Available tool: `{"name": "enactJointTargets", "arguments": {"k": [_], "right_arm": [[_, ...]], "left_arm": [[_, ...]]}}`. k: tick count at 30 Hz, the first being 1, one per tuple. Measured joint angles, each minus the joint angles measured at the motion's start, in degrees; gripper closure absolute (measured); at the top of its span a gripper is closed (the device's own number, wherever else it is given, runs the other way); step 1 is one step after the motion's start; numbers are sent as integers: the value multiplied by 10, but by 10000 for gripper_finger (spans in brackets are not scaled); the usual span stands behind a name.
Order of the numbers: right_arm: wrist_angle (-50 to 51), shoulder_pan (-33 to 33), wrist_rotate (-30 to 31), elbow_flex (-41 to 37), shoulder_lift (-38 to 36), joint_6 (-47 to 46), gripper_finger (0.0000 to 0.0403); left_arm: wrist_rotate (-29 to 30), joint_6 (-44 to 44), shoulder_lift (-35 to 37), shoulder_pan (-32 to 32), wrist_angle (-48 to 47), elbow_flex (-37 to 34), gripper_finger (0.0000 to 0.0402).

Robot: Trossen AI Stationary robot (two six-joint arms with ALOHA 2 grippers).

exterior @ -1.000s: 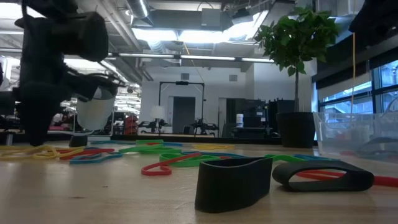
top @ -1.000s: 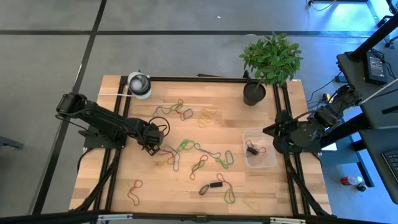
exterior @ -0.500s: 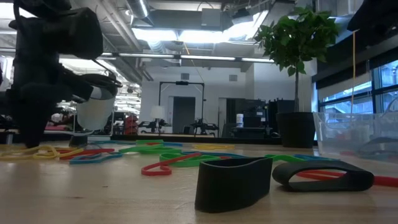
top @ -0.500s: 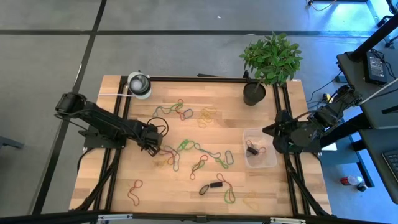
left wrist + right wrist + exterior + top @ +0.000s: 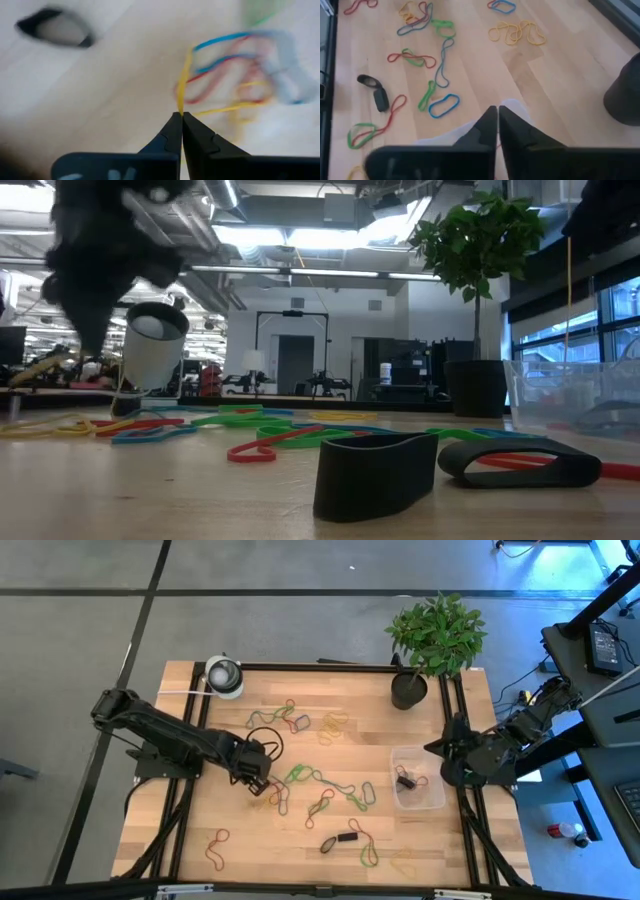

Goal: Pick and place rubber bands into bin
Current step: Put the yellow rubber band into the transparent bin

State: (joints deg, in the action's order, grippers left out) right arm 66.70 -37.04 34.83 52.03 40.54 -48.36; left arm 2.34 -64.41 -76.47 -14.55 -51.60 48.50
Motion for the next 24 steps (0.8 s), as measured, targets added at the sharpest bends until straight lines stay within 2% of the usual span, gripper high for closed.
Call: {"name": "enactJointTargets", "arguments": {"k": [14,17,24], "right_arm": [[24,0,1,0,-94,83,401],[33,0,1,0,-118,98,401],[35,0,6,-47,-181,109,402]], "left_arm": [[119,67,-14,0,-13,221,400],[147,115,-52,4,-7,278,400],[151,231,-199,36,10,445,400]]}}
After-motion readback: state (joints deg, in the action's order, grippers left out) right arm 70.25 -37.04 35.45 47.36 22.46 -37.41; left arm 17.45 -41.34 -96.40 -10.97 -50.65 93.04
